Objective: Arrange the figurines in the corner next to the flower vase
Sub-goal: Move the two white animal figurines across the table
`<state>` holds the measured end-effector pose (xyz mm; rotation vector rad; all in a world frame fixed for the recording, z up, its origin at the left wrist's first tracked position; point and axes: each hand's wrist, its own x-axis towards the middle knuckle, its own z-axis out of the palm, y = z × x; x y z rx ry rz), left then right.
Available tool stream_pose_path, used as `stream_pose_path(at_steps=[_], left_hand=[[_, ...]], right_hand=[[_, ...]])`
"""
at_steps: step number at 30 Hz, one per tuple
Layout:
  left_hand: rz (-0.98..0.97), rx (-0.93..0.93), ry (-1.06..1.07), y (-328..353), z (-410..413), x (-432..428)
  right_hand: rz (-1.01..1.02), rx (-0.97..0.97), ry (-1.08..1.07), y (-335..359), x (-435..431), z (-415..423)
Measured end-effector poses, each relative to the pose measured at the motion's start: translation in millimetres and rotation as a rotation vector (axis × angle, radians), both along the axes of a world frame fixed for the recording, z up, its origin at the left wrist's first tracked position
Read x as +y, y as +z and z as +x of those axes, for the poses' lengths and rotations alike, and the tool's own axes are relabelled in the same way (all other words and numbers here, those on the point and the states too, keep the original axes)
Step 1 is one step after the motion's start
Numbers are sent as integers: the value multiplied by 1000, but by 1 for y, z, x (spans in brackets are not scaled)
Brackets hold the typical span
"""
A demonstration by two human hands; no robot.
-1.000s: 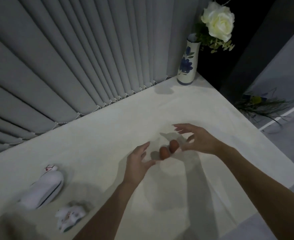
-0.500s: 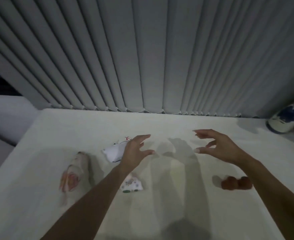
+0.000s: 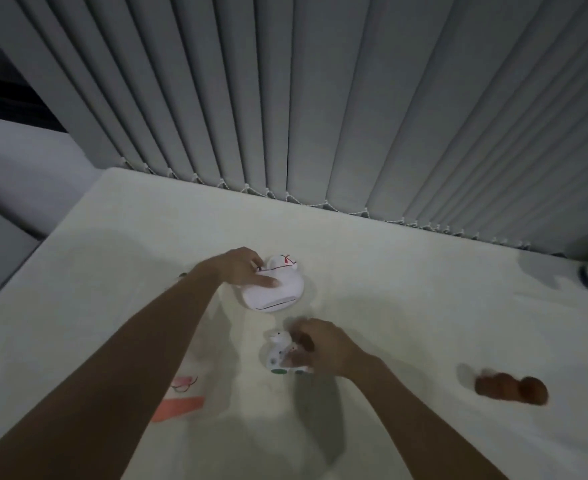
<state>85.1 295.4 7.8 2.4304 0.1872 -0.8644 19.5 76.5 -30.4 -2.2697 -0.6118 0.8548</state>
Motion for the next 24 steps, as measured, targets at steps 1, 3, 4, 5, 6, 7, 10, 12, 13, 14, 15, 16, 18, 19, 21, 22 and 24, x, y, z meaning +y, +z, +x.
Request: stream_pose_path(at_steps=[1, 3, 4, 5, 6, 7, 10, 12, 13, 14, 15, 16, 18, 19, 21, 22, 24], left_hand=[[-15, 24, -12, -2, 0, 0], [-13, 64, -23, -4, -1, -1], [-8, 74, -21, -4, -4, -3], [-9, 80, -8, -3, -7, -5], [-15, 79, 11, -2, -9, -8], [-19, 69, 28, -1, -12, -11], [-22, -6, 27, -2, -20, -18], [-59, -58, 41, -4, -29, -26], [-72, -84, 59, -4, -33, -30], [-74, -113, 73, -6, -37, -33], [-67, -139, 79, -7, -40, -36], [-56, -158, 79, -8, -42, -37], [-32, -188, 64, -10, -46, -39], [-19, -203, 46, -10, -48, -40], [3, -238, -8, -11, -52, -45], [7, -258, -42, -10, -55, -50], [-16, -296, -118, -8, -61, -64]], right_hand=[[-2, -2, 6, 1, 4, -3], [-39, -13, 25, 3, 9, -5], [-75, -13, 31, 5, 11, -6], [-105, -11, 32, 6, 13, -8], [-123, -13, 33, 7, 14, -9], [-135, -21, 38, 7, 15, -12], [-128, -49, 51, 7, 17, -20], [-107, -55, 63, 5, 19, -27], [-105, -61, 78, 4, 20, -30], [-105, -67, 92, 3, 19, -34], [-103, -68, 100, 3, 19, -38], [-99, -63, 98, 3, 16, -42], [-88, -55, 71, 3, 5, -48], [-84, -54, 47, 5, -5, -50], [-89, -67, -5, 8, -32, -51], [-104, -84, -31, 10, -49, -49], [-159, -113, -100, 16, -87, -43]])
